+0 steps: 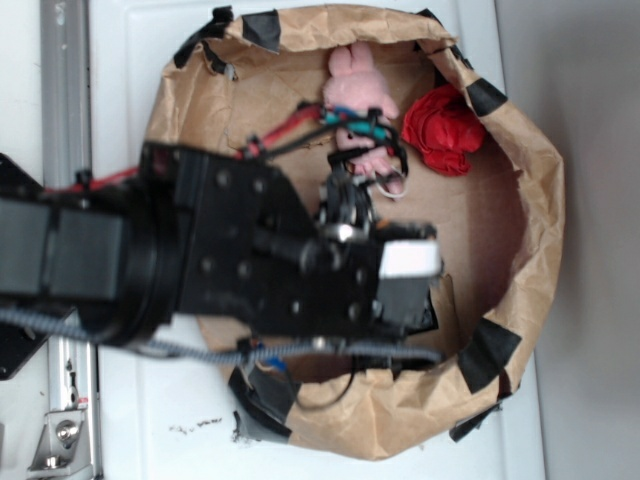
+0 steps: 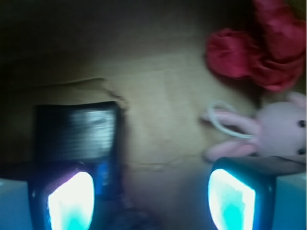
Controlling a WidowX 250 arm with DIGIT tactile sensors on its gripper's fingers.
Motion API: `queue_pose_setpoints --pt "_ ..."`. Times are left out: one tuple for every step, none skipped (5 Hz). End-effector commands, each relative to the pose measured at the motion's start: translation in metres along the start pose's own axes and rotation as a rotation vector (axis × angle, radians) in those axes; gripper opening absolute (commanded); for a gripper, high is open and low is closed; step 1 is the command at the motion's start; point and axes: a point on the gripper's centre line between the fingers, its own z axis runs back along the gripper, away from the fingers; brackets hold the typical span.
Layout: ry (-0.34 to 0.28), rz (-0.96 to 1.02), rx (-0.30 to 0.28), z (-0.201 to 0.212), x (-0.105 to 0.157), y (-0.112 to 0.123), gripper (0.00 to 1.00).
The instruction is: Grab the black box.
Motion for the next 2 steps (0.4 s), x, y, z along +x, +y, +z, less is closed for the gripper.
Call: queue_pose_setpoints --pt "-0.025 -0.023 -0.045 -0.003 0.011 -0.026 1.00" --pt "-0.026 -0.027 -0.028 -0.015 0.013 -0.029 1.00"
